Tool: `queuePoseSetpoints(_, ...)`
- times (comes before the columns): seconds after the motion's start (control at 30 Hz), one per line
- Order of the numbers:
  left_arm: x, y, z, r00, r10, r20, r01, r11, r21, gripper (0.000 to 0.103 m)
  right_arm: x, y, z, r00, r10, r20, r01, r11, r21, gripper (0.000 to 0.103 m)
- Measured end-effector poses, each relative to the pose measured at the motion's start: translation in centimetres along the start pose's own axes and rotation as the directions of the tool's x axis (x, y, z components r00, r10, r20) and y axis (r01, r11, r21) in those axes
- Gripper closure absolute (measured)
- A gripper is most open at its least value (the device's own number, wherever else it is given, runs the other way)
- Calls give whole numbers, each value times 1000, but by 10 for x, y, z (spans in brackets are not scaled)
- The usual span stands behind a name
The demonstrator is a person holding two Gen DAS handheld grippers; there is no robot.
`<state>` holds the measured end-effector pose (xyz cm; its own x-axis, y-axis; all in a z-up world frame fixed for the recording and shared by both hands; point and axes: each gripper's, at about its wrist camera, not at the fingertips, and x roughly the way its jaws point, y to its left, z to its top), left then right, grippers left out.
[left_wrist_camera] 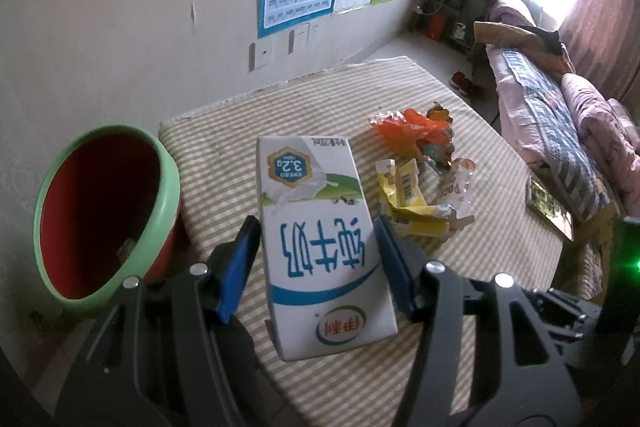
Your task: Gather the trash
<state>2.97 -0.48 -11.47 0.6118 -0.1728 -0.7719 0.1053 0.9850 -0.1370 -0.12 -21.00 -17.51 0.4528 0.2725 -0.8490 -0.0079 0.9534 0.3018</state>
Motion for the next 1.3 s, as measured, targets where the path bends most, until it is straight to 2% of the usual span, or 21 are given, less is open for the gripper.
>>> queuePoseSetpoints(0.23, 5, 3, -3, 1000, -3, -21, 3, 1000, -10, 46, 15, 8, 2, 1000, 4, -20, -4, 1000, -22, 48)
queuePoseSetpoints(0.4, 6, 3, -4, 1000, -2, -26, 2, 1000, -9, 46, 37, 17, 2, 997, -26, -67, 21, 997, -74, 45)
queuePoseSetpoints(0.5, 9, 4, -4, 999, 0, -32, 0, 1000, -10, 46, 38, 22, 5, 998, -50, -49, 45, 994, -100, 58)
queuePoseSetpoints(0.53, 10, 4, -4, 999, 0, -35, 0, 1000, -11, 46, 36, 22, 5, 998, -44, -46, 39, 994, -99, 66)
queuePoseSetpoints(0.7, 12, 1, -6, 999, -1, -44, 1, 1000, -4, 46, 28, 20, 7, 1000, -14, -28, 11, 996, -91, 93)
queuePoseSetpoints(0.8, 13, 0, -5, 999, -1, -45, 1, 1000, -2, 46, 24, 22, 8, 1000, 0, -20, -2, 996, -93, 95)
queuePoseSetpoints(0.9, 14, 0, -6, 999, 0, -47, 0, 1000, -3, 46, 24, 20, 8, 999, 33, -20, -34, 996, -83, 91)
queuePoseSetpoints(0.97, 13, 0, -6, 999, -1, -48, 1, 1000, -4, 46, 25, 16, 8, 999, 46, -17, -46, 997, -63, 77)
queuePoseSetpoints(1.0, 13, 0, -6, 999, -1, -47, 1, 1000, -4, 46, 25, 13, 8, 998, 55, -13, -55, 997, -51, 60)
queuePoseSetpoints(1.03, 13, 0, -6, 999, 0, -47, 0, 1000, -3, 46, 24, 12, 8, 998, 57, -9, -57, 997, -47, 52)
queuePoseSetpoints(1.2, 17, 1, -7, 998, 1, -56, -1, 1000, -6, 46, 35, 14, 13, 999, 20, -37, -23, 995, -92, 46)
queuePoseSetpoints(1.3, 18, 1, -8, 998, 4, -59, -4, 1000, -5, 46, 49, 16, 17, 998, -31, -62, 23, 992, -122, 44)
